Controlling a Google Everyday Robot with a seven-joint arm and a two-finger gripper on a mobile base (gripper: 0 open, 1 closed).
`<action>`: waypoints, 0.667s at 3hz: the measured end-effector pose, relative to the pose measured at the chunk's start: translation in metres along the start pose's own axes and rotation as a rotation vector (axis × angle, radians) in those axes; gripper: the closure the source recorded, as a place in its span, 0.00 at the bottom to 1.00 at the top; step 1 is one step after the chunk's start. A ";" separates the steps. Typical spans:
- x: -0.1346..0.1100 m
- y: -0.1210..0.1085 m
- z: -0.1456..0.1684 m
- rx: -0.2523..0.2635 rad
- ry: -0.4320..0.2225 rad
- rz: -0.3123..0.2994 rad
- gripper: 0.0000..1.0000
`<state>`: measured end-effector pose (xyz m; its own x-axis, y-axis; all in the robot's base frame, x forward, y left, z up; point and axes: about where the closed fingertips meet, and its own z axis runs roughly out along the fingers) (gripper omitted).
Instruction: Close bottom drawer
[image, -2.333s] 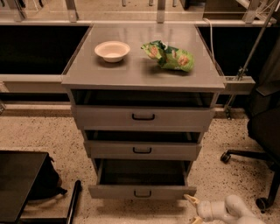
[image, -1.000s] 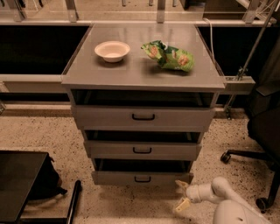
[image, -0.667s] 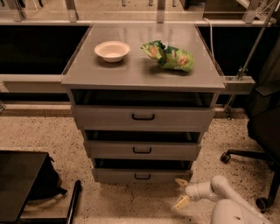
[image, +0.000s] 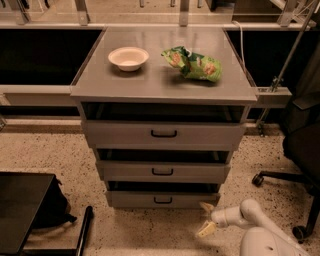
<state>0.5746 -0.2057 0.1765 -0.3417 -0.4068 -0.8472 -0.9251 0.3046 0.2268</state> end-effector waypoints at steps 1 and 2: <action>-0.010 -0.006 -0.001 0.015 -0.018 -0.008 0.00; -0.010 -0.006 -0.001 0.015 -0.018 -0.007 0.00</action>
Offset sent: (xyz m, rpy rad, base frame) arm 0.0172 -0.0029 0.0185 0.0132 -0.0405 -0.0312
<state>0.5832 -0.2040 0.1844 -0.3316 -0.3936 -0.8574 -0.9249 0.3148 0.2132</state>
